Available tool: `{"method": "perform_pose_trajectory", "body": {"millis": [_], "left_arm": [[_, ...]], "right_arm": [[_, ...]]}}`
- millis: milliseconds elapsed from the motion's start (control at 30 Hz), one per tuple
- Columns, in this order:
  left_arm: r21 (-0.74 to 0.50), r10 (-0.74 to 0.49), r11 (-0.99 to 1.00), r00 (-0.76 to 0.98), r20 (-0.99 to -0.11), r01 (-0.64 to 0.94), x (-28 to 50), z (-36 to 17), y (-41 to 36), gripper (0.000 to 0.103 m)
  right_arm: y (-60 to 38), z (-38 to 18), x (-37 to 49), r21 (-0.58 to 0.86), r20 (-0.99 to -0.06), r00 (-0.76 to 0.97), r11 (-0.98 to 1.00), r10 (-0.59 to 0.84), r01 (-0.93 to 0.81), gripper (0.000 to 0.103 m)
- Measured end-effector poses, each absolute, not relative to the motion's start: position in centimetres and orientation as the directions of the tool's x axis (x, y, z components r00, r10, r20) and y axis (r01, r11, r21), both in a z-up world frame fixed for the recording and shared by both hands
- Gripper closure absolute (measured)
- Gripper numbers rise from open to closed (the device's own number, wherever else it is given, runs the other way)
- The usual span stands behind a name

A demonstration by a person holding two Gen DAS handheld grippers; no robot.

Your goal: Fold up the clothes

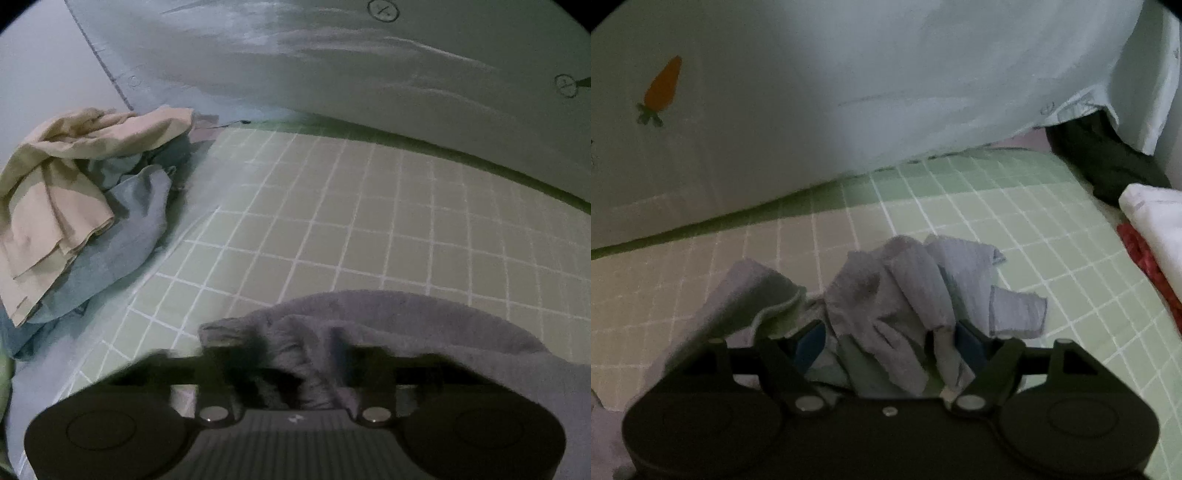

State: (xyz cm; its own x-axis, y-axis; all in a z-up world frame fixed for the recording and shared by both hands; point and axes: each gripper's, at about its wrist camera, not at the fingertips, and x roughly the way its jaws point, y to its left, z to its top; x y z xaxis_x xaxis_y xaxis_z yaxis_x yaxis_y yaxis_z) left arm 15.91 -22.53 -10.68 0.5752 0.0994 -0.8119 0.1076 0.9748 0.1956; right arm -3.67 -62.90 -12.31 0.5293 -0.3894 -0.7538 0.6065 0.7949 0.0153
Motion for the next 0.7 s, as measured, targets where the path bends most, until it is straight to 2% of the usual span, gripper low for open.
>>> {"method": "perform_pose_trajectory", "body": {"millis": [67, 133, 167, 267, 400, 567, 700], "left_arm": [[0.173, 0.085, 0.979, 0.569, -0.818, 0.104, 16.0, -10.8, -22.2, 0.094], [0.147, 0.066, 0.984, 0.573, -0.817, 0.096, 16.0, -10.6, -22.0, 0.096], [0.134, 0.057, 0.987, 0.575, -0.816, 0.093, 15.9, -10.5, -21.9, 0.096], [0.093, 0.031, 0.993, 0.608, -0.793, 0.071, 15.1, -8.8, -21.0, 0.097], [0.080, 0.036, 0.996, 0.696, -0.717, 0.030, 12.5, -4.6, -18.4, 0.097], [0.051, 0.050, 0.998, 0.757, -0.651, -0.021, 7.1, -0.9, -14.3, 0.098], [0.044, 0.069, 0.998, 0.746, -0.663, -0.053, 2.3, -0.7, -11.4, 0.097]], "right_arm": [[-63.0, -12.6, -3.6, 0.018, -0.761, 0.527, 0.800, -0.378, 0.600, 0.032], [-63.1, -13.1, -3.4, 0.005, -0.777, 0.512, 0.811, -0.365, 0.586, 0.054], [-63.2, -13.5, -3.3, 0.001, -0.788, 0.502, 0.814, -0.357, 0.581, 0.070], [-63.6, -13.4, -3.8, 0.015, -0.782, 0.511, 0.809, -0.356, 0.587, 0.088], [-63.7, -10.8, -6.6, -0.009, -0.719, 0.544, 0.788, -0.433, 0.615, 0.091], [-64.2, -6.9, -14.2, -0.046, -0.610, 0.532, 0.696, -0.588, 0.717, 0.091], [-64.7, -6.8, -21.6, -0.021, -0.619, 0.466, 0.607, -0.632, 0.795, 0.092]]}}
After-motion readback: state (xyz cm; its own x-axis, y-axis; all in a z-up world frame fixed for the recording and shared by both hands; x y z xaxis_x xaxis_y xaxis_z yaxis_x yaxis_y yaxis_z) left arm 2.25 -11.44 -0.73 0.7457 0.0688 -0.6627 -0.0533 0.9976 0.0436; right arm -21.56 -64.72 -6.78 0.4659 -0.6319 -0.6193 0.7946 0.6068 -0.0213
